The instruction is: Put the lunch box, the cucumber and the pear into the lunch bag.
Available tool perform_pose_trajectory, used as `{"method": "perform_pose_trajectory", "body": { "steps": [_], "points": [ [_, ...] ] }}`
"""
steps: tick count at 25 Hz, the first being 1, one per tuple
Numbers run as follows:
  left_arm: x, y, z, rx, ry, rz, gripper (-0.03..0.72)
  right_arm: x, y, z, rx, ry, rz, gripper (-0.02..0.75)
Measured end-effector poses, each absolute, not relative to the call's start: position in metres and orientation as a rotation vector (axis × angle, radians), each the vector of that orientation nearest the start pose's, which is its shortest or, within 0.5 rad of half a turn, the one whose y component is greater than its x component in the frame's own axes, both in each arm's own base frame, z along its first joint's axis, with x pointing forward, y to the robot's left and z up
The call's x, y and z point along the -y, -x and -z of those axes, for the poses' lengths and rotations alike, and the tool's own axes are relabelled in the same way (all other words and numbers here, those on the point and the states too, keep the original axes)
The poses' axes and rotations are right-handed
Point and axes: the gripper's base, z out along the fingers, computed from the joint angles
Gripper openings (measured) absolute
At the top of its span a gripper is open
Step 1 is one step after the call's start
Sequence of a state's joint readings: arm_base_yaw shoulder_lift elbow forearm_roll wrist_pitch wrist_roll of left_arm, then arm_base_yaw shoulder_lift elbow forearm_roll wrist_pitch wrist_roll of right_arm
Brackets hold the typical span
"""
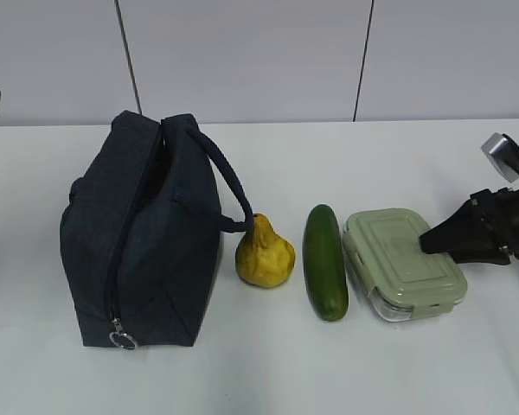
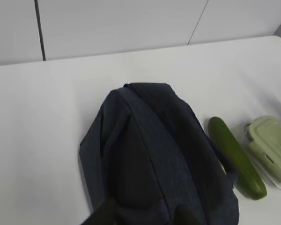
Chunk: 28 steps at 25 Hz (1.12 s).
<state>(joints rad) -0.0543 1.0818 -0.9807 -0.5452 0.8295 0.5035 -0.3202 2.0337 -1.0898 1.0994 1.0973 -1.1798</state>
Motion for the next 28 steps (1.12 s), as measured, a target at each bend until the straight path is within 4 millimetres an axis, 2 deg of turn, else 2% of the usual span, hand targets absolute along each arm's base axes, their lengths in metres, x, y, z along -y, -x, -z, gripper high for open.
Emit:
{"method": "perform_pose_trajectory", "body": {
  "steps": [5, 10, 12, 20, 28],
  "points": [
    [0.050, -0.220, -0.339, -2.339, -0.381, 0.491, 0.260, 0.037, -0.346, -0.129, -2.543, 0.155, -1.205, 0.323],
    [0.052, -0.227, -0.333, -2.360, -0.355, 0.542, 0.379, 0.037, -0.346, -0.131, -2.537, 0.152, -1.211, 0.323],
    [0.054, -0.231, -0.329, -2.373, -0.339, 0.570, 0.402, 0.037, -0.346, -0.133, -2.529, 0.151, -1.208, 0.323],
    [0.062, -0.246, -0.310, -2.453, -0.288, 0.728, 0.414, 0.040, -0.357, -0.156, -2.484, 0.164, -1.161, 0.323],
    [0.071, -0.260, -0.290, -2.513, -0.299, 0.790, 0.414, 0.040, -0.359, -0.163, -2.457, 0.140, -1.170, 0.323]
  ]
}}
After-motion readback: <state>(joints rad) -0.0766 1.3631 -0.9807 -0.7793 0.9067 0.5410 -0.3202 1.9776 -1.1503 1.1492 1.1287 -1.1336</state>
